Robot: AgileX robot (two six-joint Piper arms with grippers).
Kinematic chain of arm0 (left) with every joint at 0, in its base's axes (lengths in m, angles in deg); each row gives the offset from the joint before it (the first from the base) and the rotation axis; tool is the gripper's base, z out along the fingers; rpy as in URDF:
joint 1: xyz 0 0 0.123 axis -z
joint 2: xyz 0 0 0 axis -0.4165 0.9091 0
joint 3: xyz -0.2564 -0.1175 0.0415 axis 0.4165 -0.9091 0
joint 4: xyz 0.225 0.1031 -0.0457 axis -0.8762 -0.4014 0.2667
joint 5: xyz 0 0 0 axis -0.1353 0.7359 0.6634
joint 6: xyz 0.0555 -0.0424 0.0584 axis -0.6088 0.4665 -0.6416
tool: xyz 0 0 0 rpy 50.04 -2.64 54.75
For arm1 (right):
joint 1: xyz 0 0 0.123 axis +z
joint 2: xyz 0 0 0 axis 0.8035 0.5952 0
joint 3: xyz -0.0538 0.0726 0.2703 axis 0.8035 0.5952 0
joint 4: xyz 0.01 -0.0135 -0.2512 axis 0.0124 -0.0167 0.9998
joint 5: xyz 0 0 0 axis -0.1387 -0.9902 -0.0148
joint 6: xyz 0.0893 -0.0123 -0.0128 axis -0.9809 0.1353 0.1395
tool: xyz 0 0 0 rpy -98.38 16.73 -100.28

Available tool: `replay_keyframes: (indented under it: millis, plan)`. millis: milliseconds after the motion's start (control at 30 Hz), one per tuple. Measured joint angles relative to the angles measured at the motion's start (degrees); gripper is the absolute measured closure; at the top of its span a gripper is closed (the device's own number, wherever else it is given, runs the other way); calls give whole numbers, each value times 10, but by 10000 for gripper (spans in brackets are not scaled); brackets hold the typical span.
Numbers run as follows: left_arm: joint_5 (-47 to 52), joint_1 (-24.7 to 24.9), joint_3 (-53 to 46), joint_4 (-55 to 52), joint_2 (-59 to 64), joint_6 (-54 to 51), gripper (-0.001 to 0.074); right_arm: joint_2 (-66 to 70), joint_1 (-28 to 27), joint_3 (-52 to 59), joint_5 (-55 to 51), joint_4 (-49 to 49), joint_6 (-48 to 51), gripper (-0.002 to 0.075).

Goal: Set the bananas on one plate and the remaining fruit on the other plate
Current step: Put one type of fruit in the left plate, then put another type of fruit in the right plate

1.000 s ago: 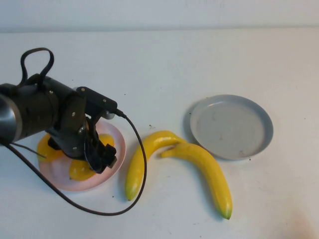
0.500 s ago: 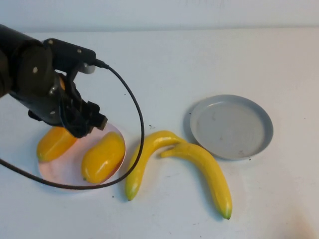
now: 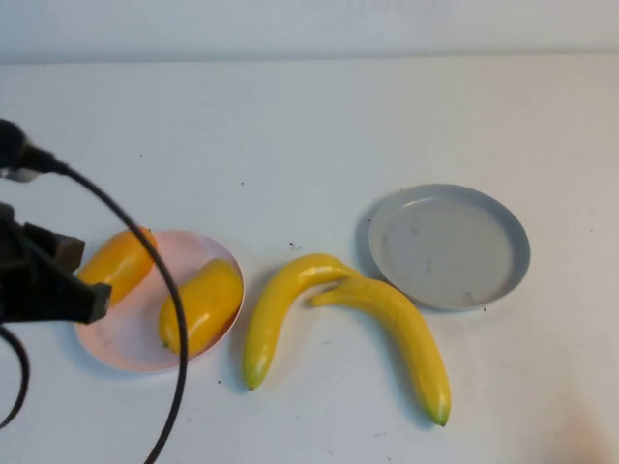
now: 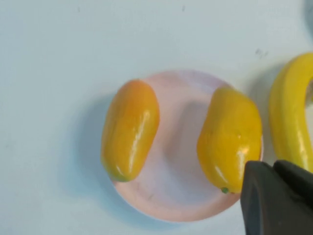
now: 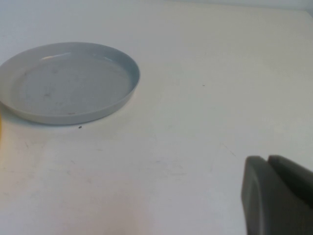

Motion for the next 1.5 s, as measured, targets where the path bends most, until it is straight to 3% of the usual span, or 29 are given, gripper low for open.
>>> replay_keyframes:
  millis: [267,633,733,867,1000,1100,1333,1500]
  plan:
    - [-48,0,-131,0,-159,20,734,0,0,0,0,0,0,743]
    - [-40,0,-166,-13,-177,21,734,0,0,0,0,0,0,743]
    - [-113,0,-190,-13,-179,19,734,0,0,0,0,0,0,743]
    - [-298,-4,-268,16,-210,-40,734,0,0,0,0,0,0,743]
    - [-444,-35,-365,105,-296,-139,734,0,0,0,0,0,0,743]
    - [-498,-69,-425,128,-371,-160,734,0,0,0,0,0,0,743]
    - [-514,-160,-511,135,-540,-164,734,0,0,0,0,0,0,743]
    - [-507,-175,-524,128,-559,-148,734,-1,0,0,0,0,0,743]
